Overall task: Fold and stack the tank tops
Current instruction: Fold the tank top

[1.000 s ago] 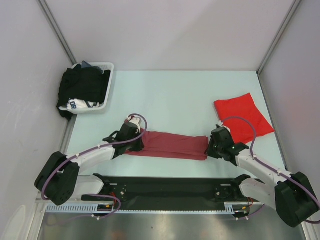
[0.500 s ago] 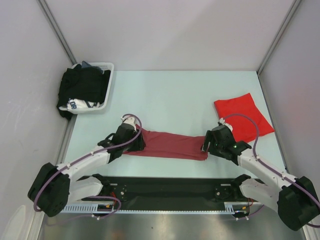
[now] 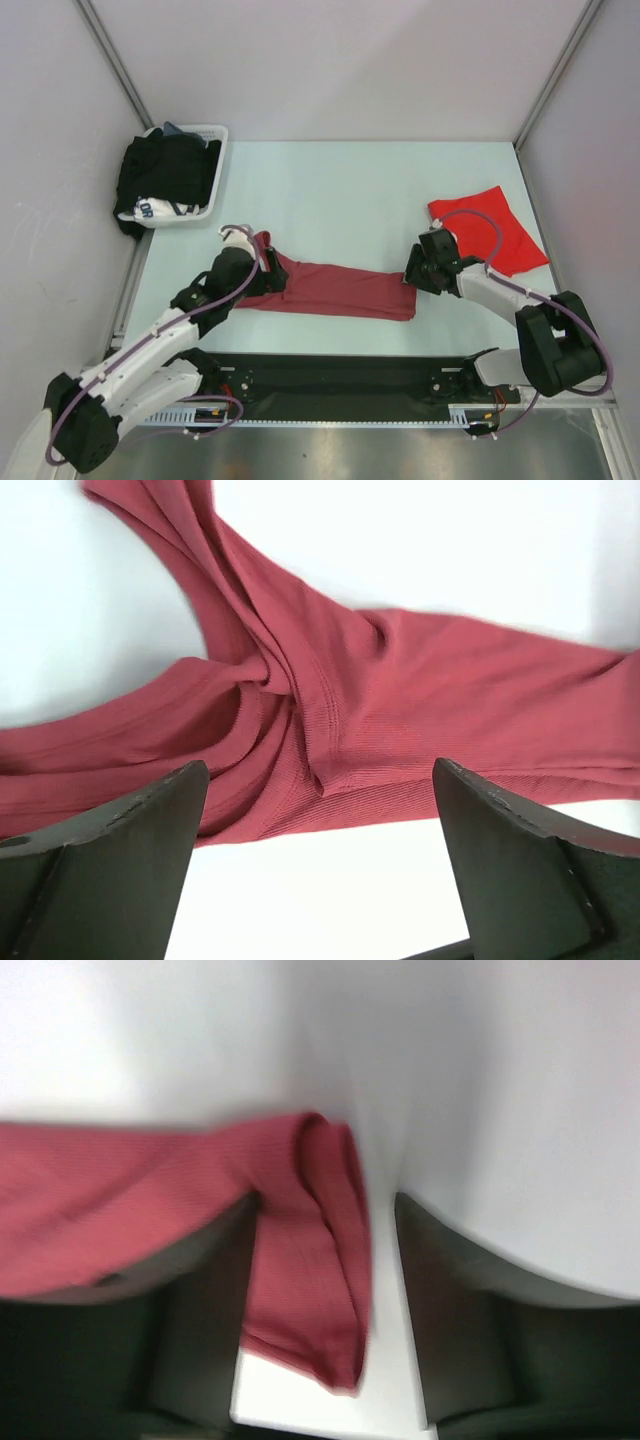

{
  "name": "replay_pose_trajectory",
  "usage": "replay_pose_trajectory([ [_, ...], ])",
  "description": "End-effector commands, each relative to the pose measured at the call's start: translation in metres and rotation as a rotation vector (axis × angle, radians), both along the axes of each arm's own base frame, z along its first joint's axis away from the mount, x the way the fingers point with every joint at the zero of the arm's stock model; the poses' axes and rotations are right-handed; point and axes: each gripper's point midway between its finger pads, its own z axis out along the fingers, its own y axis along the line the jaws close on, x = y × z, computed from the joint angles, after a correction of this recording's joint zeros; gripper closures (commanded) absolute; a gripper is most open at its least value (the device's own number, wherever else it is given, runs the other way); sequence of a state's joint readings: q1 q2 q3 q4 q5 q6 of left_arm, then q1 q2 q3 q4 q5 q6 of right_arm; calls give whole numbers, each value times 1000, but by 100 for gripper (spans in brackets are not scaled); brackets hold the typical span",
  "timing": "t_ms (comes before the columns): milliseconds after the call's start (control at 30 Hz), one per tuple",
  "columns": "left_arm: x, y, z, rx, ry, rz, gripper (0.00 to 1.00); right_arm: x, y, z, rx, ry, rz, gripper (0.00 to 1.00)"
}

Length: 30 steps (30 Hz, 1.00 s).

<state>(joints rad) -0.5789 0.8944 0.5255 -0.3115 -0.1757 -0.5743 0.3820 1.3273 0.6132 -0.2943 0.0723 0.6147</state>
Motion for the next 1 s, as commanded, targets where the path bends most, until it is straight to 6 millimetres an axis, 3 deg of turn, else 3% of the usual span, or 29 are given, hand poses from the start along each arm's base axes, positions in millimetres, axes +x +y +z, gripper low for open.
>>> replay_pose_trajectory([
  [0, 6, 19, 16, -50, -82, 120, 0, 20, 18, 6, 71, -46, 36, 46],
  [67, 10, 28, 18, -89, -102, 165, 0, 19, 16, 1, 72, -34, 22, 56],
  [100, 12, 28, 17, -104, -95, 167, 0, 19, 14, 0, 72, -30, 13, 69],
  [200, 27, 47, 5, -81, -28, 235, 0, 15, -1, -4, 77, -16, -47, 91],
  [267, 41, 58, 6, -80, -3, 288, 0, 17, -15, 3, 79, -43, -97, 92],
  [300, 46, 59, -8, -58, 52, 295, 0, 15, -19, 4, 77, -46, -111, 92],
  [333, 59, 59, 0, -69, 44, 307, 0, 15, -25, 9, 82, -64, -131, 95],
  [400, 71, 56, -14, -49, 98, 310, 0, 13, -29, 11, 74, -73, -133, 95],
  [433, 85, 51, -6, -63, 80, 304, 0, 13, -29, 12, 73, -78, -132, 95],
  [633, 129, 36, -4, -72, 103, 310, 0, 13, -26, 8, 75, -57, -107, 95],
  [733, 144, 28, 1, -87, 120, 298, 2, 14, -26, 11, 75, -66, -101, 95],
  [767, 146, 27, -10, -72, 159, 306, 4, 15, -26, 11, 76, -68, -103, 95],
  [800, 142, 34, -17, -46, 206, 359, 6, 14, -27, 11, 72, -67, -103, 95],
  [833, 151, 36, -11, -38, 208, 389, 6, 15, -26, 11, 74, -70, -99, 95],
  [900, 151, 46, -25, 18, 261, 458, 6, 15, -26, 11, 73, -67, -99, 95],
  [967, 160, 47, -18, 32, 260, 495, 7, 15, -26, 11, 74, -68, -97, 95],
])
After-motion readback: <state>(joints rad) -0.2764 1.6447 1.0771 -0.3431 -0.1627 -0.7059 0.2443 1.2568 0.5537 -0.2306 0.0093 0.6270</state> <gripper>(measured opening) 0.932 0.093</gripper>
